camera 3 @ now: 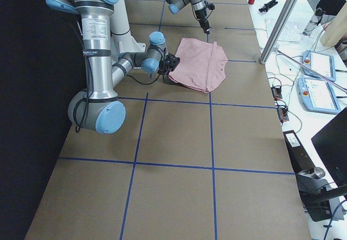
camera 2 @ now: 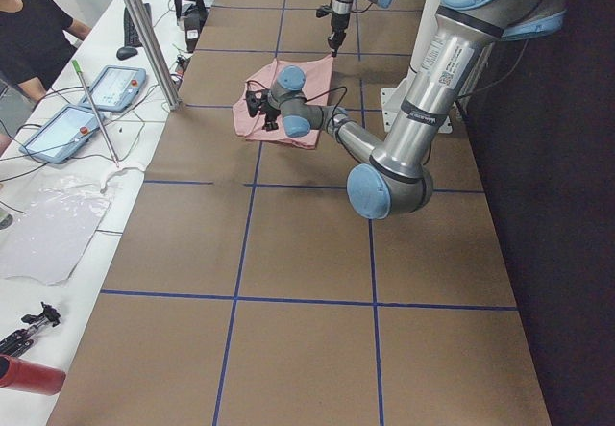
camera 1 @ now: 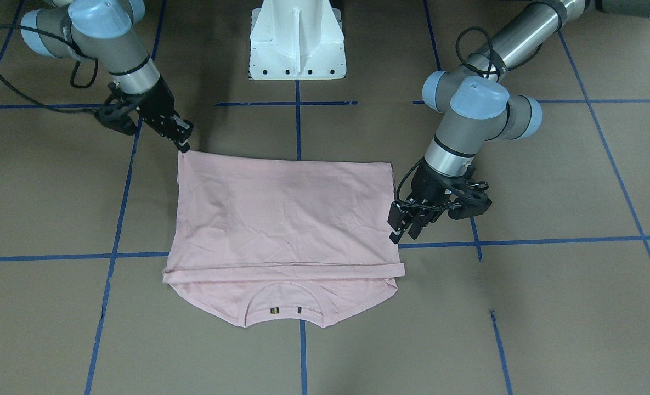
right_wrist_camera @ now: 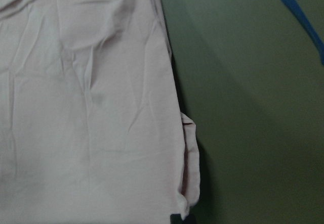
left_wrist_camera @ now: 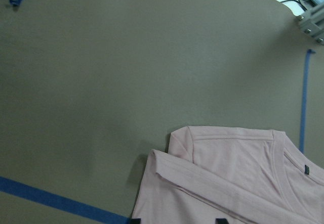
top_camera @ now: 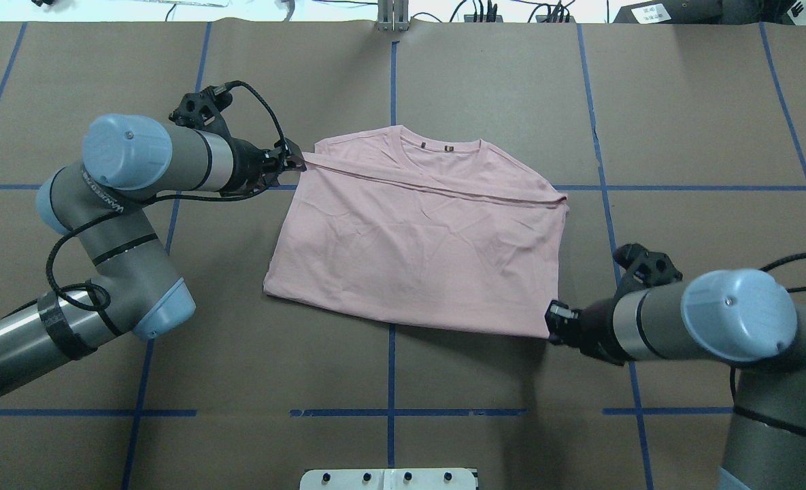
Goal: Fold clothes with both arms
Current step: 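Grasp the folded shirt edges with both grippers and pull them sideways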
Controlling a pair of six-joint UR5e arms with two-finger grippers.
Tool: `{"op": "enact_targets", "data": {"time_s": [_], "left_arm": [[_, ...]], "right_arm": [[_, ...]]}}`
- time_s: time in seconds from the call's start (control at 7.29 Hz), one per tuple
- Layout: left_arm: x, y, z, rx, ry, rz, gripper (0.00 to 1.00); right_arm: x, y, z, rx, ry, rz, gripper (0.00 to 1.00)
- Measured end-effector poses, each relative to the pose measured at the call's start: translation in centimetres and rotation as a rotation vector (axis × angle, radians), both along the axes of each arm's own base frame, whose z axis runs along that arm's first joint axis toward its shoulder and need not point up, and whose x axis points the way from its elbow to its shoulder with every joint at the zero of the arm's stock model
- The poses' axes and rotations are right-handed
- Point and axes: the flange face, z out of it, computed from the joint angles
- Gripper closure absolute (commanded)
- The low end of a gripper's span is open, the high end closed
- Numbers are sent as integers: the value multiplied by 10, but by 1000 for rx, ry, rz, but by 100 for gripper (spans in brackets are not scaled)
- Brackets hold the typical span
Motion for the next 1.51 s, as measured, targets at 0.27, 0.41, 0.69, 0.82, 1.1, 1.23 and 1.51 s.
{"op": "enact_targets", "data": {"time_s": [0.27, 0.41, 0.69, 0.82, 1.1, 1.23, 1.51], "left_arm": [[-1, 52, -25, -64, 46, 52, 7], [2, 79, -29, -128, 41, 71, 8], [30, 129, -27, -272, -35, 101, 18], [48, 155, -26, -312, -92, 110, 28], [71, 188, -21, -344, -181, 130, 37], [80, 195, -15, -342, -210, 133, 37], [90, 195, -4, -322, -247, 105, 42]], "right_arm": [[15, 82, -16, -73, -35, -179, 1], [15, 107, -20, -103, -39, -235, 0], [20, 107, -23, -117, -44, -224, 0], [30, 84, -23, -113, -48, -164, 0], [48, 20, -32, -95, -80, -1, 0], [51, -4, -31, -90, -81, 52, 0], [53, -19, -27, -81, -75, 81, 0]]}}
